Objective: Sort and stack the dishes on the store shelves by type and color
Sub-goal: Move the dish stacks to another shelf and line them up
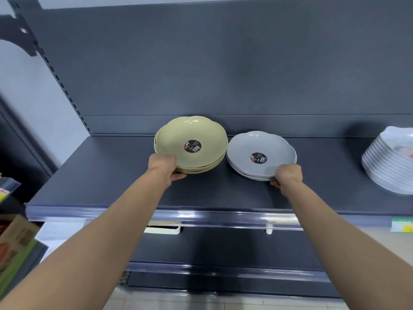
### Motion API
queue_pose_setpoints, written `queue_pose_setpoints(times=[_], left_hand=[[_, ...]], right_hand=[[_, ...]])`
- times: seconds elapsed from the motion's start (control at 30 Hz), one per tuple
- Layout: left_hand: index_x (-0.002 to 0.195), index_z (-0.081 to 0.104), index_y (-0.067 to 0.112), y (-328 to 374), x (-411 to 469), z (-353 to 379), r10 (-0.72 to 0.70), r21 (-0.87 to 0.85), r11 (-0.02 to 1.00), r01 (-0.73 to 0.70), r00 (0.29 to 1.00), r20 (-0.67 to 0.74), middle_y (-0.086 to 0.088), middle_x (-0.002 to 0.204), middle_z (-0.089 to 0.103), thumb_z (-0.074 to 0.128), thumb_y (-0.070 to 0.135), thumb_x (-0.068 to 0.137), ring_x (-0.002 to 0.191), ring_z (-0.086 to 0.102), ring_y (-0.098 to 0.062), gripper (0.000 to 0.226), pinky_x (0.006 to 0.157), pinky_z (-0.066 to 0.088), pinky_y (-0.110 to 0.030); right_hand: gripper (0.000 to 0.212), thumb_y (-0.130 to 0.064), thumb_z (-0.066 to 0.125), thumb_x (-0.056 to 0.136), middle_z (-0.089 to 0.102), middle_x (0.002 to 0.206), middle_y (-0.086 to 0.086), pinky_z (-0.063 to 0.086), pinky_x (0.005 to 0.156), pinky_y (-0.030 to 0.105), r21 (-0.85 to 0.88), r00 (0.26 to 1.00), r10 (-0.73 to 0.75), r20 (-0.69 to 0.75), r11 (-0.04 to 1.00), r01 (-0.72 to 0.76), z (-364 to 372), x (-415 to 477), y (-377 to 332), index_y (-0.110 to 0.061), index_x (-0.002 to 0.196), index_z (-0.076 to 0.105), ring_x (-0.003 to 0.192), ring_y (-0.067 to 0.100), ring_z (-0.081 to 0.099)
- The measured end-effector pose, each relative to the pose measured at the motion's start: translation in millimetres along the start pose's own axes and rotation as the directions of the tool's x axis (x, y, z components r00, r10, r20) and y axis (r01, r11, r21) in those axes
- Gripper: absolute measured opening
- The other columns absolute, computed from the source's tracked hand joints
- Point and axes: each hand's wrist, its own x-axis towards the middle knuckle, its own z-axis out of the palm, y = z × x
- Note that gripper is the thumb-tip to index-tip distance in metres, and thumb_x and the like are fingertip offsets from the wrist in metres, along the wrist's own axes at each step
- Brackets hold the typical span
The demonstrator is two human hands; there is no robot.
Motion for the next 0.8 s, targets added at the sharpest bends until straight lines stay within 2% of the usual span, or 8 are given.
queue_pose_setpoints(times=[0.1, 0.23, 0.3, 0.47, 0.6, 0.7, 0.77, 0.8], left_hand=[[0.124, 0.051, -0.001, -0.6, -0.8, 4.8, -0.003, 0.000, 1.000, 0.003, 1.000, -0.007, -0.021, 0.122, 0.061, 0.039, -0.010, 0.087, 0.098, 0.064, -0.037, 0.040, 0.037, 0.055, -0.035], [0.126, 0.051, -0.001, -1.6, -0.8, 10.7, -0.015, 0.004, 1.000, 0.015, 1.000, -0.009, -0.022, 0.123, 0.060, 0.039, -0.010, 0.087, 0.105, 0.064, -0.039, 0.042, 0.043, 0.058, -0.037], [0.126, 0.050, -0.001, -1.2, -2.3, 12.8, -0.018, 0.003, 1.000, 0.018, 1.000, -0.006, -0.021, 0.124, 0.060, 0.039, -0.010, 0.088, 0.106, 0.064, -0.039, 0.041, 0.049, 0.058, -0.039], [0.124, 0.051, -0.001, 2.9, -6.8, 14.4, 0.000, -0.004, 1.000, 0.000, 1.000, -0.005, -0.021, 0.121, 0.061, 0.039, -0.011, 0.087, 0.102, 0.064, -0.039, 0.040, 0.038, 0.056, -0.035], [0.125, 0.050, -0.002, 6.2, -9.9, 12.0, 0.013, 0.001, 1.000, -0.013, 1.000, -0.004, -0.022, 0.120, 0.061, 0.038, -0.010, 0.088, 0.095, 0.065, -0.037, 0.041, 0.039, 0.056, -0.036], [0.125, 0.050, -0.002, 7.1, -11.9, 11.4, 0.015, 0.002, 1.000, -0.015, 1.000, -0.009, -0.022, 0.119, 0.061, 0.039, -0.011, 0.088, 0.099, 0.065, -0.038, 0.040, 0.040, 0.056, -0.037], [0.126, 0.050, -0.002, 7.1, -12.8, 11.2, 0.014, 0.001, 1.000, -0.014, 1.000, -0.007, -0.021, 0.117, 0.061, 0.039, -0.011, 0.088, 0.097, 0.065, -0.038, 0.041, 0.040, 0.055, -0.037], [0.127, 0.050, -0.002, 7.1, -12.9, 11.0, 0.012, 0.001, 1.000, -0.012, 1.000, -0.005, -0.021, 0.117, 0.061, 0.038, -0.011, 0.088, 0.097, 0.065, -0.038, 0.041, 0.040, 0.056, -0.036]], right_hand=[[0.044, -0.004, 0.036, 0.088, 0.057, 0.125, 0.024, 0.037, 0.025, 0.017, -0.021, 1.000, -0.008, 0.024, 1.000, 0.008, -1.7, 5.3, 1.2, 0.002, 0.130, 0.045, 0.063, 0.030, 0.057], [0.041, -0.005, 0.034, 0.090, 0.060, 0.119, 0.028, 0.032, 0.023, 0.013, -0.085, 0.999, -0.039, 0.028, 0.996, 0.042, -6.3, 1.1, -2.0, 0.004, 0.128, 0.044, 0.050, 0.024, 0.052], [0.038, -0.004, 0.034, 0.091, 0.060, 0.118, 0.028, 0.030, 0.022, 0.013, -0.111, 0.999, -0.049, 0.013, 0.992, 0.051, -8.0, -1.6, -3.1, 0.004, 0.128, 0.042, 0.048, 0.023, 0.051], [0.034, 0.000, 0.035, 0.092, 0.060, 0.118, 0.028, 0.029, 0.020, 0.013, -0.167, 0.999, -0.050, 0.001, 0.985, 0.049, -7.2, -1.3, -6.5, 0.004, 0.126, 0.040, 0.047, 0.024, 0.051], [0.037, 0.001, 0.039, 0.091, 0.059, 0.121, 0.026, 0.030, 0.020, 0.014, -0.181, 1.000, -0.018, 0.003, 0.983, 0.018, -7.8, -2.4, -9.8, 0.005, 0.127, 0.043, 0.063, 0.030, 0.055], [0.036, 0.000, 0.039, 0.091, 0.059, 0.117, 0.024, 0.032, 0.021, 0.015, -0.219, 1.000, -0.003, 0.011, 0.976, 0.006, -11.5, -4.1, -9.8, 0.004, 0.127, 0.043, 0.052, 0.027, 0.053], [0.037, -0.003, 0.041, 0.091, 0.060, 0.113, 0.022, 0.044, 0.030, 0.023, -0.238, 1.000, 0.017, 0.008, 0.971, -0.015, -16.2, -10.5, -11.9, 0.004, 0.127, 0.044, 0.060, 0.032, 0.059], [0.038, -0.008, 0.043, 0.091, 0.060, 0.117, 0.021, 0.053, 0.048, 0.031, -0.271, 1.000, 0.007, -0.014, 0.962, -0.010, -18.9, -15.0, -14.0, 0.004, 0.127, 0.044, 0.075, 0.036, 0.064]])
